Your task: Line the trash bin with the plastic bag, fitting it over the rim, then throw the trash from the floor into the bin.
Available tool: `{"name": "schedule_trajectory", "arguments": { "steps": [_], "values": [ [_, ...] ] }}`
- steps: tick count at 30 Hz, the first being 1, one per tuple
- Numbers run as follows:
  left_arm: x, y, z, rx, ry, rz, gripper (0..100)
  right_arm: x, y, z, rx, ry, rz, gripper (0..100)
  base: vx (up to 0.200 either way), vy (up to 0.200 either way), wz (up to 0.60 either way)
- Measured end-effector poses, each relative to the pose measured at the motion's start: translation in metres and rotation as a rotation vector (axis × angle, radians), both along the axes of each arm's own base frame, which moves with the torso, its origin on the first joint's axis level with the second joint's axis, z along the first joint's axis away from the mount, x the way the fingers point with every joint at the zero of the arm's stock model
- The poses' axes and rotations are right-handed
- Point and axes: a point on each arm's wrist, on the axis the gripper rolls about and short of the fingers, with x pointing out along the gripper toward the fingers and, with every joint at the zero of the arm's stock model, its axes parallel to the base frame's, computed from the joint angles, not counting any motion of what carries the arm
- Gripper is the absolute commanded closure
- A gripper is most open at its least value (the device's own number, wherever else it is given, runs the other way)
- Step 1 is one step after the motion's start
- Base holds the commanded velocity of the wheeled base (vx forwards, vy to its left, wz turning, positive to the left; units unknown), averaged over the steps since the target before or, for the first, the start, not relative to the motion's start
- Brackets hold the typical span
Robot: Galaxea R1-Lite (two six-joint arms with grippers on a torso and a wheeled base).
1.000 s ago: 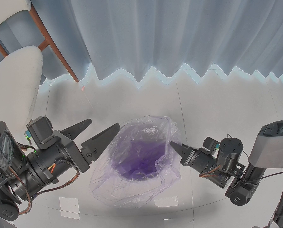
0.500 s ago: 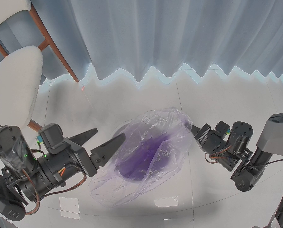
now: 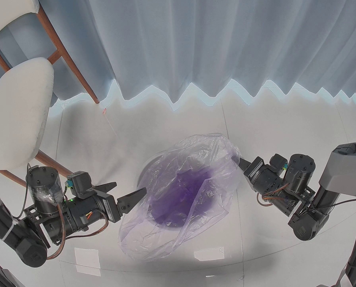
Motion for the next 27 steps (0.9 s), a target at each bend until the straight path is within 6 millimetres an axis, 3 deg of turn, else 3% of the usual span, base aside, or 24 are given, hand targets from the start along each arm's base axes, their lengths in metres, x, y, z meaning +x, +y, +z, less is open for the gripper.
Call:
{"name": "schedule_trajectory", "arguments": {
  "steps": [14, 15, 27],
  "values": [
    [0.072, -0.012, -0.034, -0.017, -0.006, -0.105, 0, -0.001, 0.001, 0.001, -0.002, -0.004, 0.006, 100, 0.0, 0.0, 0.0],
    [0.074, -0.013, -0.035, -0.016, 0.0, -0.11, 100, -0.002, 0.001, 0.001, -0.002, -0.004, 0.006, 100, 0.0, 0.0, 0.0],
    [0.099, -0.011, -0.03, -0.041, -0.033, -0.084, 100, 0.002, -0.002, 0.004, 0.014, -0.012, -0.007, 100, 0.0, 0.0, 0.0]
  ]
}}
